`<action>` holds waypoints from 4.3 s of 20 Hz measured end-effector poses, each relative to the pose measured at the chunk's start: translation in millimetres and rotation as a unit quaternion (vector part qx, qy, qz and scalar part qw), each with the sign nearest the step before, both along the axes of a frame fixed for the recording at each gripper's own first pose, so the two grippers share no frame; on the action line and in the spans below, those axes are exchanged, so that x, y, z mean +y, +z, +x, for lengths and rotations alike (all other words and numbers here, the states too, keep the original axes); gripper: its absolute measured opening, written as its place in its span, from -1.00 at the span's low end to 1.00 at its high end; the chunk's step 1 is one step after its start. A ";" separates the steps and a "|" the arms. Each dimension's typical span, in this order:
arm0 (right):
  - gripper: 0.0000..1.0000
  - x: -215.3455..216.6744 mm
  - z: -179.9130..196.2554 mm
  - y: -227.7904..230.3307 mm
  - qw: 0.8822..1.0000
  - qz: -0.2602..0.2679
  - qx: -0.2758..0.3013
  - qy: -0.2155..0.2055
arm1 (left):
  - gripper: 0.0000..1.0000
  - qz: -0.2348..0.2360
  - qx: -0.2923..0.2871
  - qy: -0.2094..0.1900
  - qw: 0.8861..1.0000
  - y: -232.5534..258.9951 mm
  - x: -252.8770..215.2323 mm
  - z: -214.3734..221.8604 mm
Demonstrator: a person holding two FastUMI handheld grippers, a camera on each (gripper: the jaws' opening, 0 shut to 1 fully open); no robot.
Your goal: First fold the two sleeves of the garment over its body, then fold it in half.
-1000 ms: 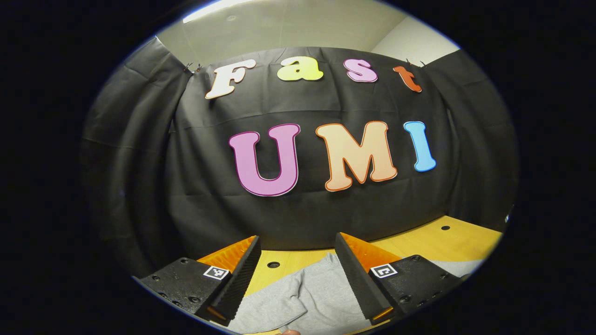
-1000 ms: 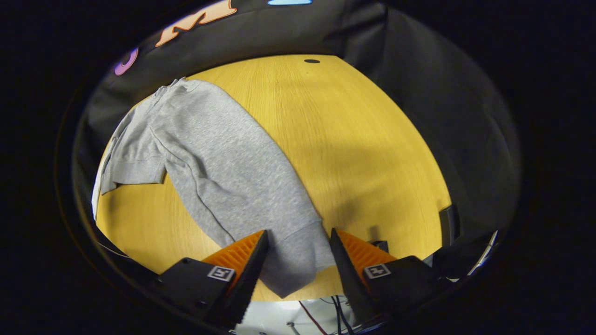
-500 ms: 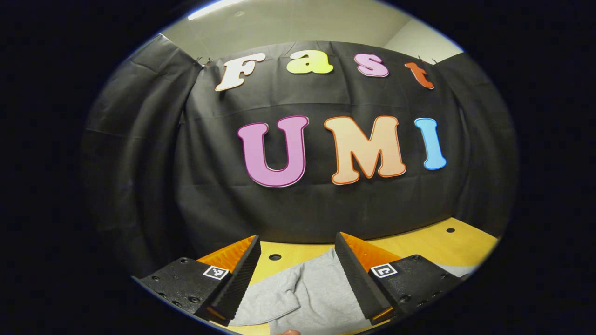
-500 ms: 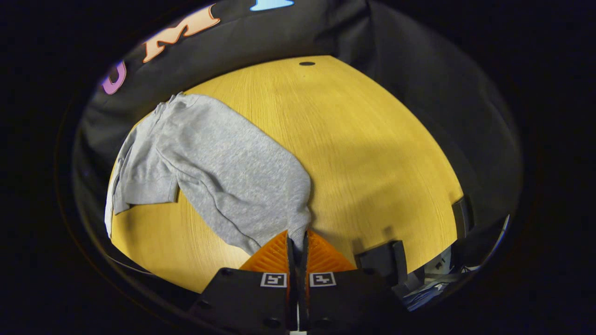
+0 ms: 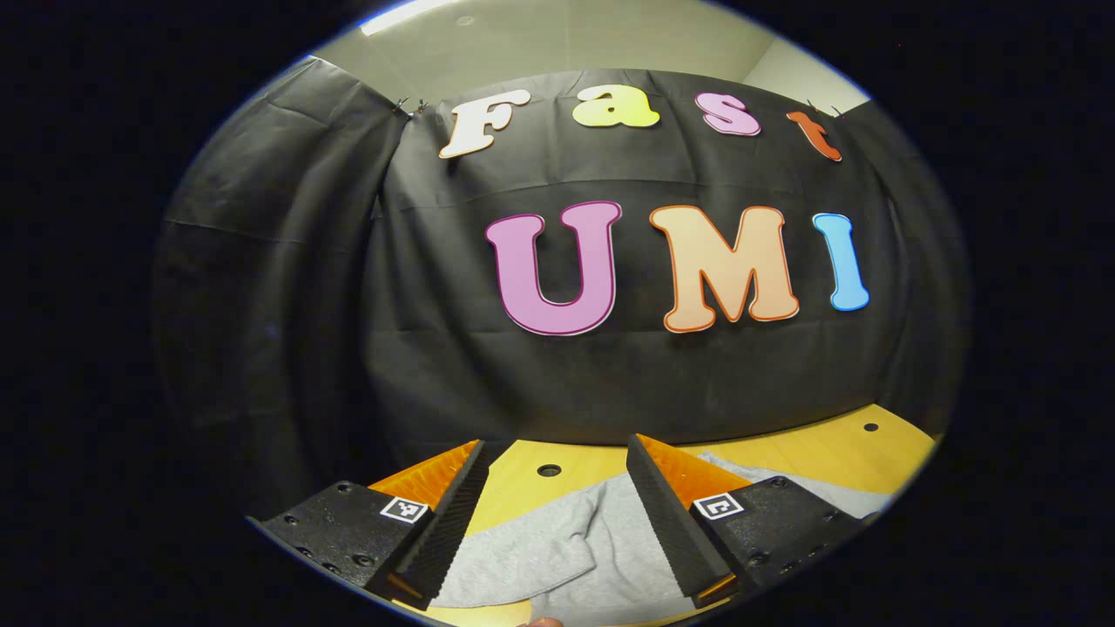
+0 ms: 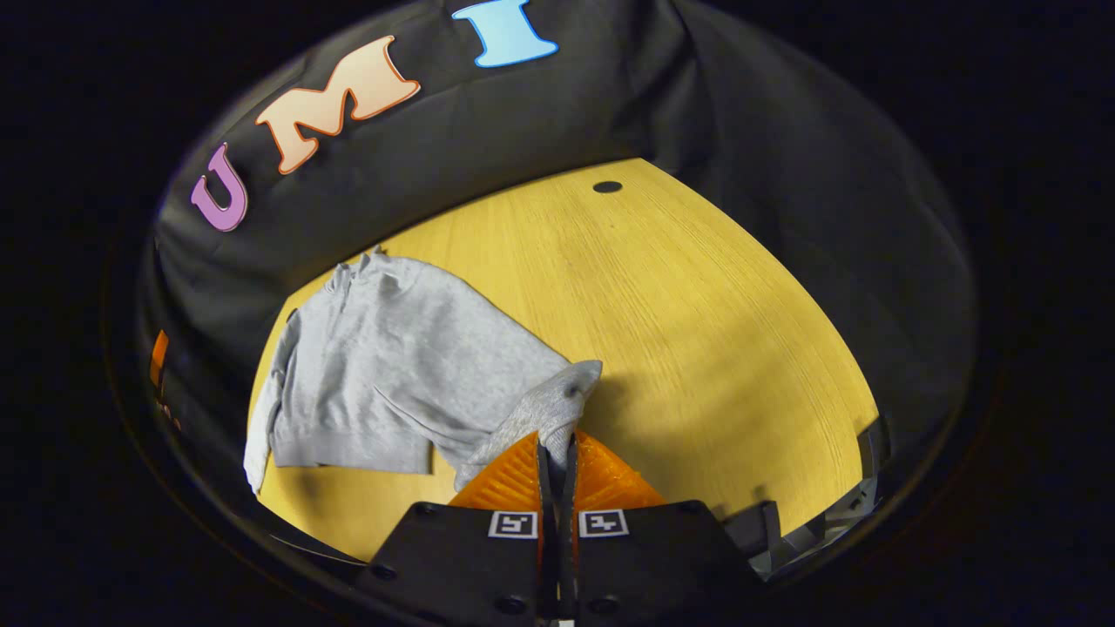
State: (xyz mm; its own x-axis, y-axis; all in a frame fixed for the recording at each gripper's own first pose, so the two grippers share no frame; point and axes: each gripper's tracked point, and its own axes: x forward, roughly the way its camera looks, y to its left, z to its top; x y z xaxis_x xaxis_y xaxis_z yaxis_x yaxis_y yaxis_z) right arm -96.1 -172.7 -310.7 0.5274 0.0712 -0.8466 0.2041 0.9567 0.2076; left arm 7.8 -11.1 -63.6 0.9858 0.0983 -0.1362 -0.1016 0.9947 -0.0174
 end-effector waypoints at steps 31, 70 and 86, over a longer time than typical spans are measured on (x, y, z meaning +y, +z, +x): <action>-0.94 356.8 210.7 91.2 0.962 0.035 -0.165 0.215 | 0.89 0.027 0.033 0.180 0.983 -35.2 226.6 -89.7; 0.94 479.0 161.5 52.4 0.933 0.009 -0.185 0.310 | 0.89 -0.068 0.348 0.142 0.924 -302.7 241.8 -176.0; 0.97 364.3 157.5 71.1 0.954 0.013 -0.186 0.234 | -0.64 -0.089 0.366 0.142 0.915 -321.5 198.2 -162.6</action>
